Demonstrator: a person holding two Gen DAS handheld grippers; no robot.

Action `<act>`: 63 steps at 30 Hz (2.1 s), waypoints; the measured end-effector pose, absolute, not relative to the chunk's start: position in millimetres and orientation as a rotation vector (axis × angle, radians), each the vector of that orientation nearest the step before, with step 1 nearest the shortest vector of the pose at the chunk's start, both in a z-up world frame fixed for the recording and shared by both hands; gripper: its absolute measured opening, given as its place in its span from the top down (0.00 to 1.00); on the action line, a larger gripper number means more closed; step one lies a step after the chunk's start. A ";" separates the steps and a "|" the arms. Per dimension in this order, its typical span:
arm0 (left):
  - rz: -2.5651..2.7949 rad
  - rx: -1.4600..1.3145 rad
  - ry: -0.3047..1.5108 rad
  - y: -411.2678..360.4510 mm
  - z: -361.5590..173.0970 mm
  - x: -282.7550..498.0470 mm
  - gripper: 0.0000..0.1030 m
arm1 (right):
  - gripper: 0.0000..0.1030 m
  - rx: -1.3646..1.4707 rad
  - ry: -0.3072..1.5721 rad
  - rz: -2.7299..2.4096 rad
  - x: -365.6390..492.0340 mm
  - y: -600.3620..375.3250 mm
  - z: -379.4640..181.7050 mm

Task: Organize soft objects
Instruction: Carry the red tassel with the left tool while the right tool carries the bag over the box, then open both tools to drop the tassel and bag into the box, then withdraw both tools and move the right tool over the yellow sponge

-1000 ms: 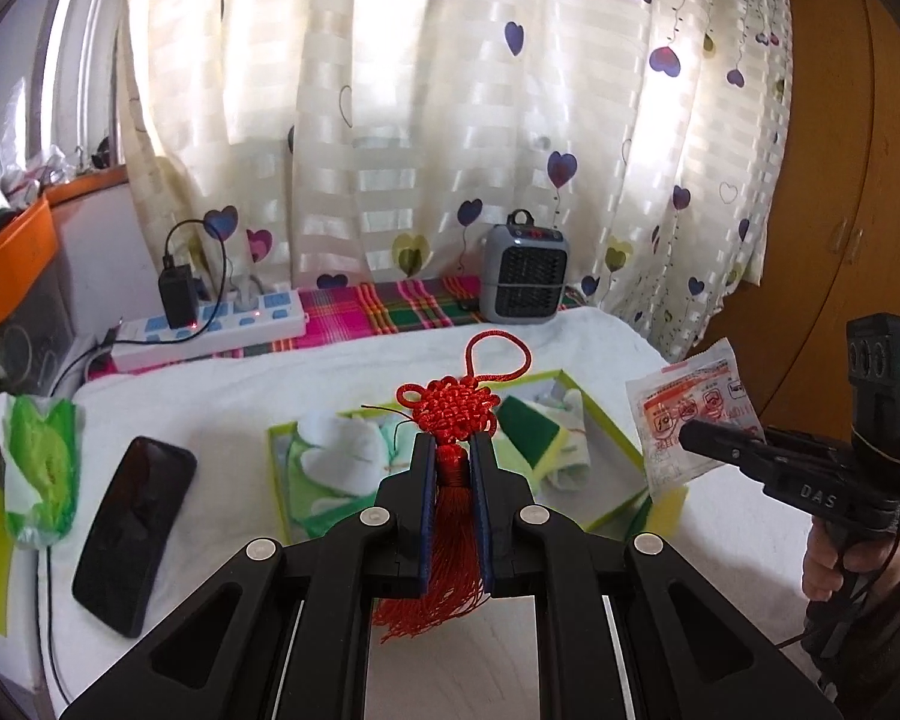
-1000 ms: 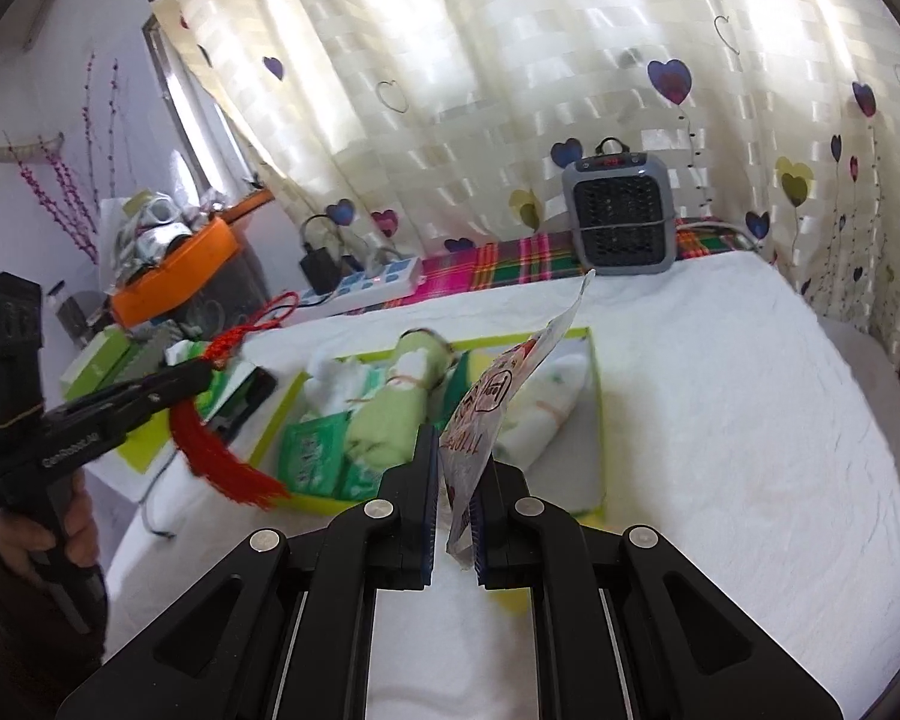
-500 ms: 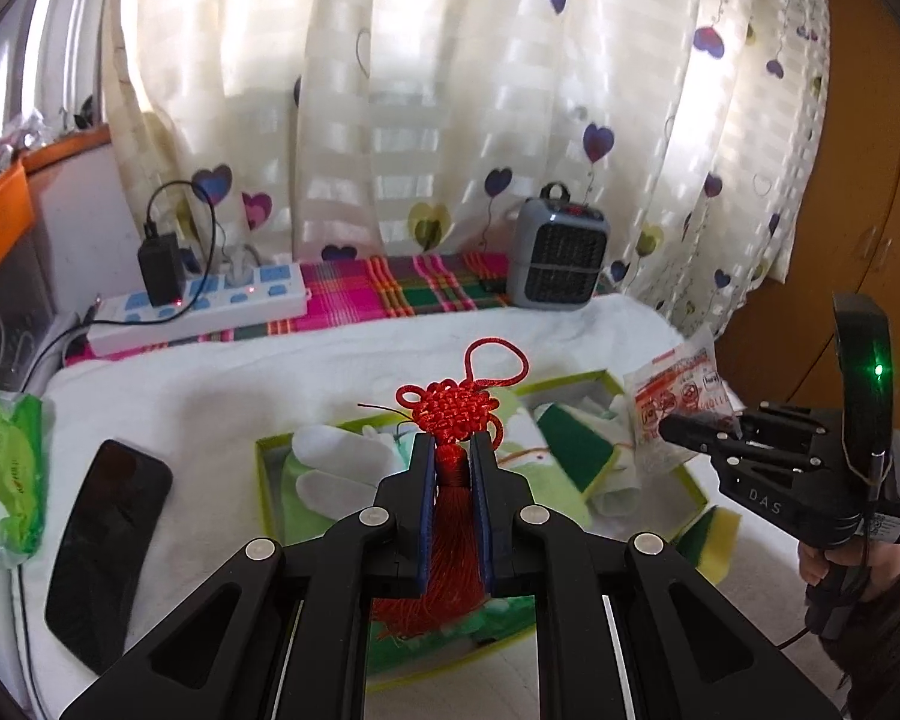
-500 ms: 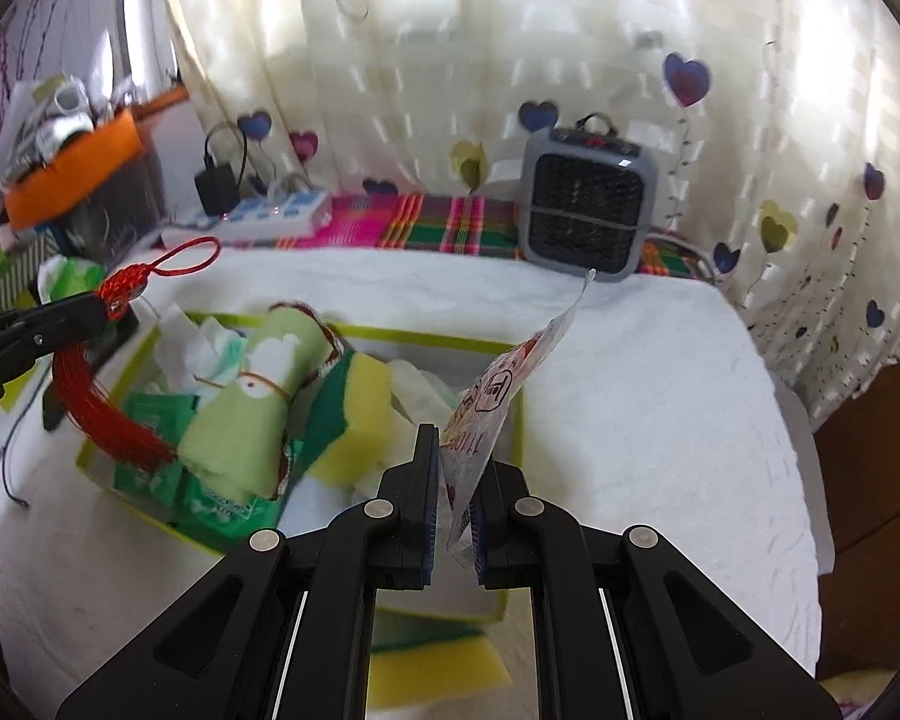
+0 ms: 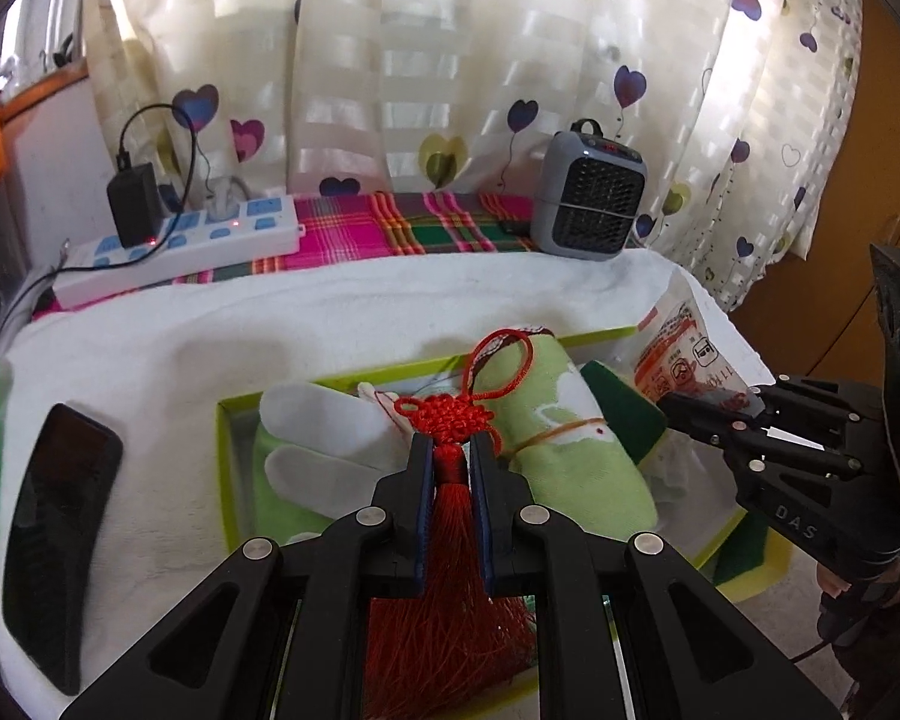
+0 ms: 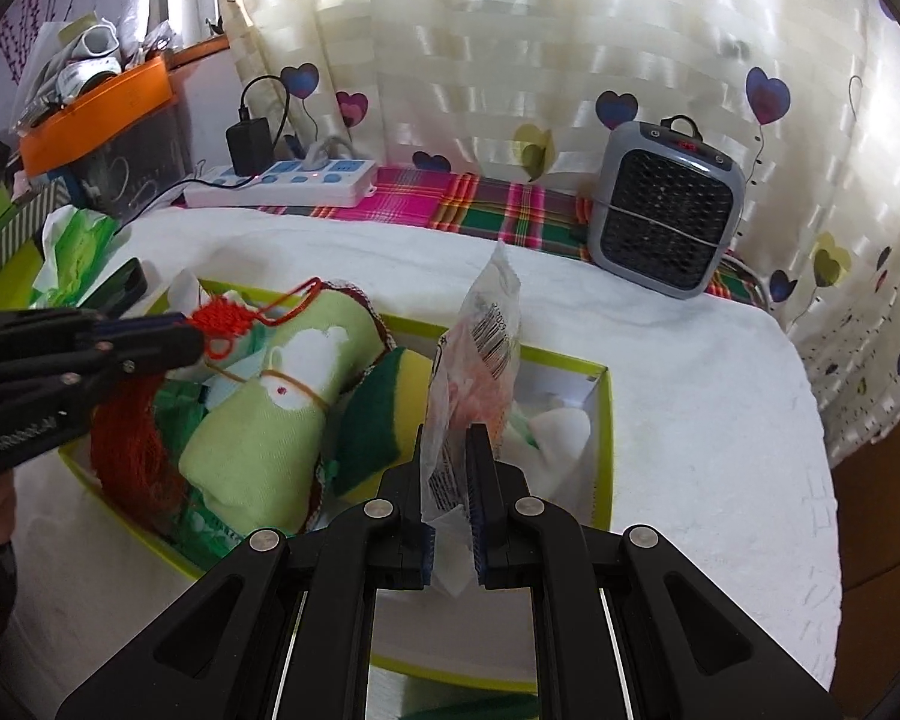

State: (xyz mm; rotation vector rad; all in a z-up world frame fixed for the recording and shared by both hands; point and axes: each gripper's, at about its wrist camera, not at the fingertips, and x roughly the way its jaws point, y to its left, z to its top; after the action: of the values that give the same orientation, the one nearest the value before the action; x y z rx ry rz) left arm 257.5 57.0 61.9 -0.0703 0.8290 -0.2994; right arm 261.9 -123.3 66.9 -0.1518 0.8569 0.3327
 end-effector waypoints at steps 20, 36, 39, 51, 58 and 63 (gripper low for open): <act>-0.318 -0.085 0.810 54.3 69.2 246.8 0.67 | 0.58 0.051 0.832 0.431 258.9 -142.9 71.0; -0.302 -0.067 0.773 53.8 81.9 217.5 0.62 | 0.58 0.069 0.793 0.444 237.8 -144.0 81.6; -0.296 -0.060 0.774 52.5 81.9 210.5 0.62 | 0.57 0.074 0.790 0.437 232.2 -144.9 82.8; -0.213 -0.011 0.755 47.7 84.4 178.6 0.60 | 0.50 0.081 0.768 0.404 206.9 -149.1 83.2; -0.199 0.001 0.731 41.1 88.0 157.2 0.59 | 0.45 0.102 0.756 0.356 190.0 -159.0 81.5; -0.166 0.030 0.716 34.4 88.1 144.9 0.58 | 0.40 0.118 0.741 0.315 178.6 -167.6 80.7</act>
State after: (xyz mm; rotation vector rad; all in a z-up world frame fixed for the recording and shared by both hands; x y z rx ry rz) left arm 144.9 34.4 88.1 0.0296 0.7161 -0.1658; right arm 178.6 -167.6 80.7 0.1180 0.7406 0.3150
